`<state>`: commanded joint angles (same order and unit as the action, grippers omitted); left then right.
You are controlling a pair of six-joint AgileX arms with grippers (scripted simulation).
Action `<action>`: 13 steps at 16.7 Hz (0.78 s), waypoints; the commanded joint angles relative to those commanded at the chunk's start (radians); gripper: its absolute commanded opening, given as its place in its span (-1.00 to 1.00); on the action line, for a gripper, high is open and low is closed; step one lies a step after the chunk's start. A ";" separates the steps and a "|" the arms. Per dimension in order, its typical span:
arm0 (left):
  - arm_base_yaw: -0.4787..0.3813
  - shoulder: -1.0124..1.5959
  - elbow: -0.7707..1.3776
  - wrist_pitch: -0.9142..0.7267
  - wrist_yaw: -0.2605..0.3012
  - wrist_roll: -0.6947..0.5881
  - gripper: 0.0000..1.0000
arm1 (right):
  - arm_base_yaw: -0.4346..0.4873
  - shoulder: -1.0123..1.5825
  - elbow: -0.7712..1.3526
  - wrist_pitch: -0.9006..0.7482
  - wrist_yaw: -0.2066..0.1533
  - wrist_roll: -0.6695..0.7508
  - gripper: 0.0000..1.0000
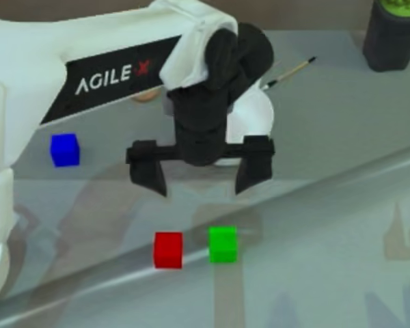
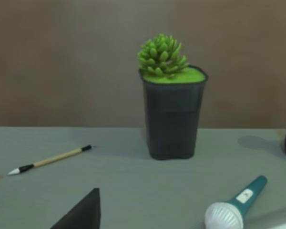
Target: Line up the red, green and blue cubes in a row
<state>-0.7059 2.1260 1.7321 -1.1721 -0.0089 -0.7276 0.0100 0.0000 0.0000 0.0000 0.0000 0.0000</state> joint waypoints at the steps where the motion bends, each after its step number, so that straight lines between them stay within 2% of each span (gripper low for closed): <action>1: 0.048 0.016 0.020 -0.006 0.001 0.039 1.00 | 0.000 0.000 0.000 0.000 0.000 0.000 1.00; 9: 0.512 0.147 0.191 -0.052 0.011 0.415 1.00 | 0.000 0.000 0.000 0.000 0.000 0.000 1.00; 11: 0.574 0.164 0.216 -0.057 0.012 0.474 1.00 | 0.000 0.000 0.000 0.000 0.000 0.000 1.00; 13: 0.594 0.170 0.225 -0.059 0.013 0.493 1.00 | 0.000 0.000 0.000 0.000 0.000 0.000 1.00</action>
<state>-0.1118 2.2964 1.9568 -1.2311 0.0040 -0.2342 0.0100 0.0000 0.0000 0.0000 0.0000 0.0000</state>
